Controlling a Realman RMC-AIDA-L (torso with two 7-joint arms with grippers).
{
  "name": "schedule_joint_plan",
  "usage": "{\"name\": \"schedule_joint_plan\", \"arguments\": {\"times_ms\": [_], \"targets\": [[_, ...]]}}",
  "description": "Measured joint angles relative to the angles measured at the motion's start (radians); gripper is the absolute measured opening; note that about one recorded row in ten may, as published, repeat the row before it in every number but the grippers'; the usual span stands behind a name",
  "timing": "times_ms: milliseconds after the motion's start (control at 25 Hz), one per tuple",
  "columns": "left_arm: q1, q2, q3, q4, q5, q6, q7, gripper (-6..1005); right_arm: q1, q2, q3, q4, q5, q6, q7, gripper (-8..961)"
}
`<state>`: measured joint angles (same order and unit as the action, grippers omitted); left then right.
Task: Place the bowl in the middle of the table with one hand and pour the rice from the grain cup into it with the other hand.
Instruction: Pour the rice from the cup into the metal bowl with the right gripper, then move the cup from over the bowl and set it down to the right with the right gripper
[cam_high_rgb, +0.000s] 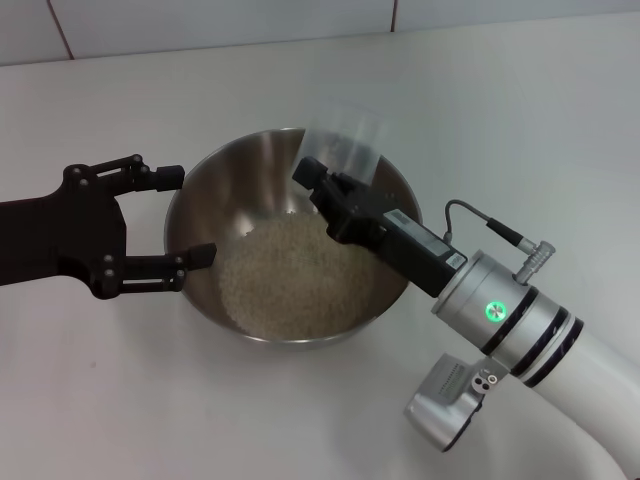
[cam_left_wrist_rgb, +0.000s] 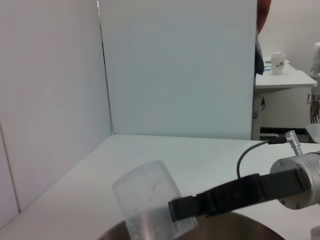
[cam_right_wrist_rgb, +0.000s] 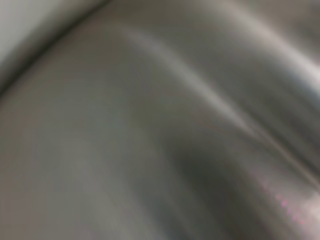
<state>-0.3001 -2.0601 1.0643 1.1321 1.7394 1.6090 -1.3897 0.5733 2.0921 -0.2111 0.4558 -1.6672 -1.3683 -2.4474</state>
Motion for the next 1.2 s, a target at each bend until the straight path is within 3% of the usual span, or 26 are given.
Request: {"name": "schedule_joint_plan", "arguments": {"times_ms": [120, 200, 280, 560, 600, 680, 720, 800, 960, 1000, 1200], "targets": [[-0.001, 0.0, 0.0, 0.0, 0.0, 0.0, 0.0, 860, -0.008, 0.0, 0.058, 0.043, 0.0, 0.004, 0.046, 66], [-0.001, 0.0, 0.0, 0.0, 0.0, 0.0, 0.0, 860, -0.035, 0.0, 0.187, 0.155, -0.001, -0.003, 0.208, 68], [-0.001, 0.0, 0.0, 0.0, 0.0, 0.0, 0.0, 860, -0.046, 0.0, 0.223, 0.185, -0.001, -0.005, 0.266, 71], [0.001, -0.001, -0.018, 0.0, 0.0, 0.0, 0.002, 860, -0.145, -0.007, 0.383, 0.336, -0.003, -0.084, 0.867, 78], [0.001, 0.0, -0.021, 0.0, 0.0, 0.0, 0.002, 860, -0.182, -0.007, 0.436, 0.333, -0.003, -0.109, 1.086, 79], [0.003, 0.0, -0.023, -0.001, 0.0, 0.0, 0.002, 860, -0.215, -0.01, 0.49, 0.303, -0.003, -0.124, 1.349, 81], [0.003, 0.0, -0.023, -0.001, 0.0, 0.0, 0.002, 860, -0.215, -0.01, 0.49, 0.303, -0.003, -0.124, 1.349, 82], [0.007, 0.0, -0.026, -0.001, 0.0, 0.0, 0.003, 860, -0.234, -0.013, 0.529, 0.238, -0.003, -0.125, 1.577, 85], [0.01, 0.0, -0.026, -0.001, 0.005, 0.0, 0.003, 860, -0.238, -0.015, 0.543, 0.053, -0.003, -0.094, 2.029, 89], [0.012, 0.0, -0.031, -0.001, 0.018, 0.0, 0.003, 859, -0.222, -0.014, 0.534, -0.042, -0.008, -0.027, 2.224, 90], [0.009, -0.003, -0.038, -0.008, 0.051, -0.003, 0.001, 859, -0.16, -0.01, 0.481, -0.196, -0.055, 0.139, 2.465, 95]]}}
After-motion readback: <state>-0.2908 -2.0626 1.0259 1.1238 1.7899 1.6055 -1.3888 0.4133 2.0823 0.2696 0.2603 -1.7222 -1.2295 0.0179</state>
